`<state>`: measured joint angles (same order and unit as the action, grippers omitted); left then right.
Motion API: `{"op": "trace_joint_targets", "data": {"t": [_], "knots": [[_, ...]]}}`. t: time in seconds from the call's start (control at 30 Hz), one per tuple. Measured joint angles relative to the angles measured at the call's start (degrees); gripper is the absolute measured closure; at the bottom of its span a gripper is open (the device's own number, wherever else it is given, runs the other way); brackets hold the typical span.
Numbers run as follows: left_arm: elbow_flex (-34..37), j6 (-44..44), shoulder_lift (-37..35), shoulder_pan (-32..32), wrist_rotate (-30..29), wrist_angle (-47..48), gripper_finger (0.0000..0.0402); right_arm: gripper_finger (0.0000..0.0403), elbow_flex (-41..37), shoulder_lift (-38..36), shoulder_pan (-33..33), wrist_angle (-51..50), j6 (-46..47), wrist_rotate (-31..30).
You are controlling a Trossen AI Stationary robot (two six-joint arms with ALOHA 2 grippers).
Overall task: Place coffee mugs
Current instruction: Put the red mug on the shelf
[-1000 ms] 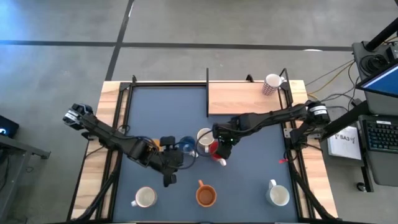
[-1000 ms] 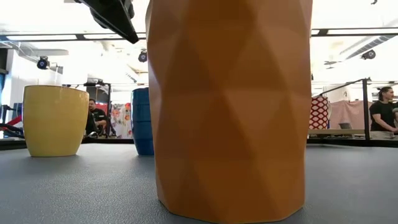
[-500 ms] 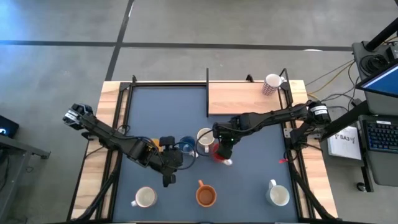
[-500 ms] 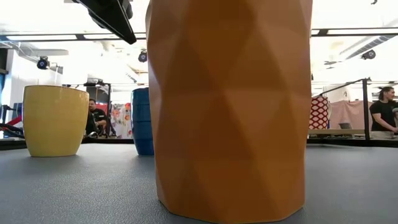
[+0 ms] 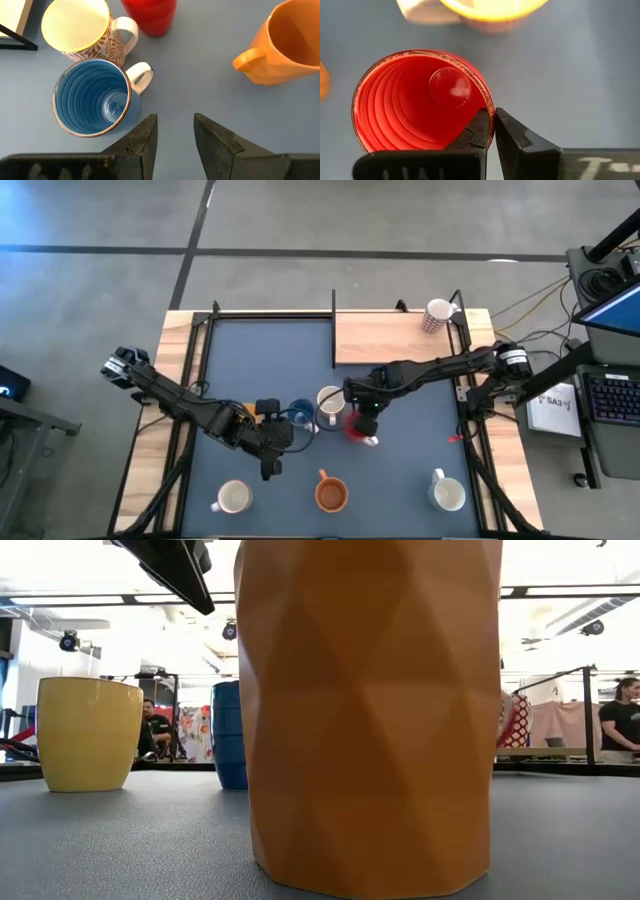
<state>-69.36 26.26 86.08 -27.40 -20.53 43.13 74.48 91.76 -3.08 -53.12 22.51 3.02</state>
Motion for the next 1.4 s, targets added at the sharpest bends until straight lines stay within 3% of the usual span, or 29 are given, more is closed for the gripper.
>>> {"op": "trace_joint_targets", "data": {"t": [0.57, 0.97, 1.4], "knots": [[0.00, -1.16, -0.04, 0.00, 0.02, 0.21, 0.0292, 0.0393, -0.02, -8.85, 10.35, -13.11, -10.46, -0.89], [-0.02, -5.22, -0.04, 1.18, -3.01, -0.72, 0.0292, 0.0393, -0.02, -15.60, 24.77, -19.45, -26.78, -4.74], [-0.02, -9.29, -0.04, 6.15, -3.13, -1.59, 0.0292, 0.0393, -0.02, -14.05, 40.44, -19.87, -44.19, -7.69]]}}
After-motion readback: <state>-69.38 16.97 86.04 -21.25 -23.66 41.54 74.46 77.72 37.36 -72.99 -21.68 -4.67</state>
